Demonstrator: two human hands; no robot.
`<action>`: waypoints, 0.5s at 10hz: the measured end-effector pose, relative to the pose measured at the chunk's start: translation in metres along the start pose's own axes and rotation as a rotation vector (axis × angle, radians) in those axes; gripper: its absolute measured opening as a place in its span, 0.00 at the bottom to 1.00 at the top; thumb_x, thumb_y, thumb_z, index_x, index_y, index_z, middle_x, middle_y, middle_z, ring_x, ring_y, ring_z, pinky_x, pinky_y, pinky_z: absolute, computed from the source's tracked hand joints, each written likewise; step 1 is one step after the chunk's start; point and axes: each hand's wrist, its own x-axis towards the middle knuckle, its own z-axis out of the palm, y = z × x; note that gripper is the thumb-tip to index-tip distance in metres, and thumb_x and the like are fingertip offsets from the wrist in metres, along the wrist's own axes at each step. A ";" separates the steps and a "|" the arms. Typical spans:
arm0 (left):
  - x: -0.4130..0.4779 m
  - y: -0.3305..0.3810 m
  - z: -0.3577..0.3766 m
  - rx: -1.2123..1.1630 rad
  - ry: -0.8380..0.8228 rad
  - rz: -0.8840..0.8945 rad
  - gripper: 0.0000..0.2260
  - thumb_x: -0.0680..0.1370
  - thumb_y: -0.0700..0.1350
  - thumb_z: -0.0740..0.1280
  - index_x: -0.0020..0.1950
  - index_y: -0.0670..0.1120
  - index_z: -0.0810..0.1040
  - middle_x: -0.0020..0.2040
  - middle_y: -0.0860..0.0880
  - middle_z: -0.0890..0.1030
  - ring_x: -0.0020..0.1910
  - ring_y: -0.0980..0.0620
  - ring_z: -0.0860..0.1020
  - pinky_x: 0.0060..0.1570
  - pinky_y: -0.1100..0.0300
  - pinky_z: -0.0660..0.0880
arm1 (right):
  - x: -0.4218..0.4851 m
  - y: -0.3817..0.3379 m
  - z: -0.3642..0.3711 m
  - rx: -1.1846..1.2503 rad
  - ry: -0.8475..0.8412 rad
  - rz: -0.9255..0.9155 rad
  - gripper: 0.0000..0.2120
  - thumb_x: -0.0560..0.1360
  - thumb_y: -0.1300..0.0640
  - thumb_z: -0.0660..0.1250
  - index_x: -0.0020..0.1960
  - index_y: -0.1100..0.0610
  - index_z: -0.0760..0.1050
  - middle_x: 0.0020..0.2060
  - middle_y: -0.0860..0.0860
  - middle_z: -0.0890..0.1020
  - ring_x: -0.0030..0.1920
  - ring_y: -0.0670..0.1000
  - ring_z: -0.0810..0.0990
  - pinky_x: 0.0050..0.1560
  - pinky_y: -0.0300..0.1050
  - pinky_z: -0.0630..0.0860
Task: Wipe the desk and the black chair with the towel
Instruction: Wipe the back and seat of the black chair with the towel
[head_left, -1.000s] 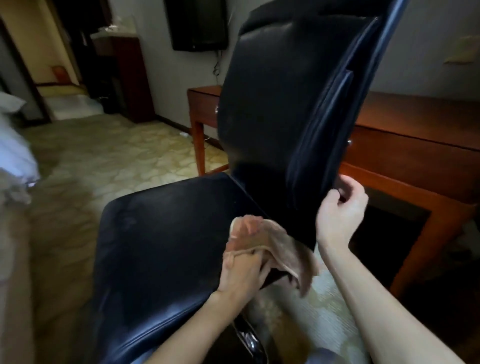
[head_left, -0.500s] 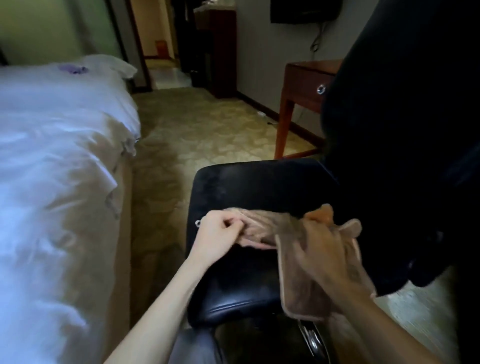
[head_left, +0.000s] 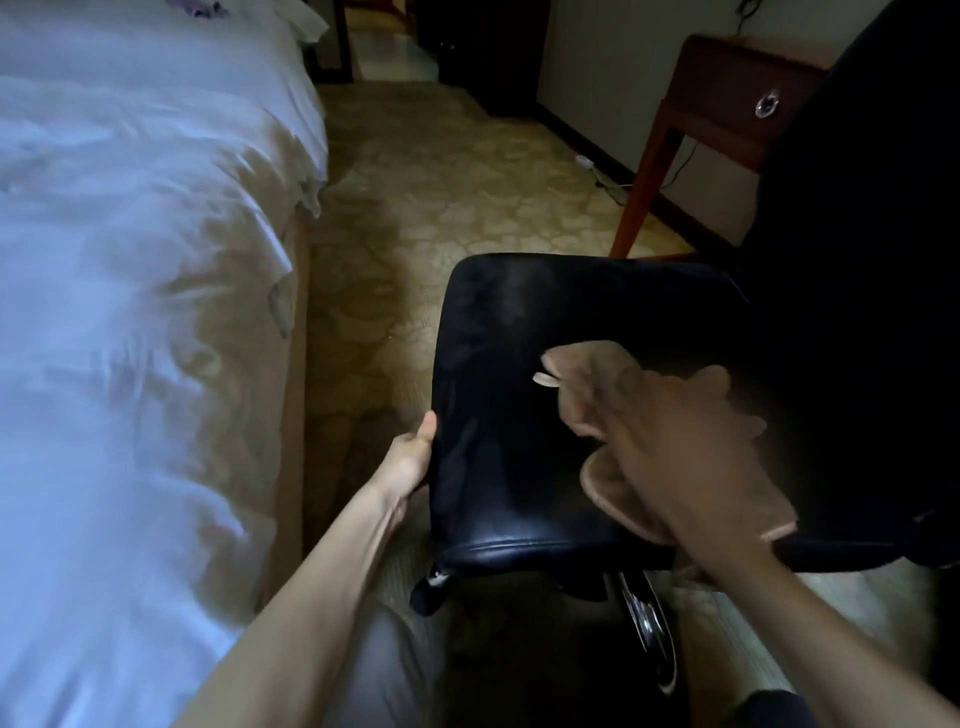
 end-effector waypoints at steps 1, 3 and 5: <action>0.010 0.000 -0.008 0.041 -0.015 -0.008 0.23 0.86 0.58 0.60 0.46 0.44 0.86 0.43 0.47 0.87 0.45 0.47 0.83 0.49 0.55 0.80 | -0.036 -0.063 0.017 -0.022 0.061 -0.119 0.28 0.72 0.37 0.60 0.66 0.48 0.77 0.61 0.53 0.80 0.61 0.64 0.75 0.57 0.62 0.71; 0.034 -0.061 -0.056 -0.269 -0.205 -0.211 0.10 0.83 0.35 0.64 0.47 0.45 0.82 0.36 0.58 0.86 0.45 0.57 0.87 0.38 0.65 0.81 | -0.086 -0.166 0.038 0.131 -0.080 -0.610 0.18 0.66 0.35 0.67 0.42 0.49 0.83 0.44 0.49 0.85 0.49 0.56 0.83 0.59 0.56 0.76; -0.009 -0.040 -0.038 -0.289 -0.058 -0.076 0.13 0.87 0.52 0.55 0.61 0.53 0.78 0.53 0.58 0.87 0.55 0.57 0.83 0.60 0.58 0.75 | 0.010 -0.148 0.013 0.109 0.138 -0.544 0.23 0.71 0.36 0.62 0.54 0.51 0.81 0.50 0.50 0.84 0.54 0.57 0.79 0.57 0.55 0.73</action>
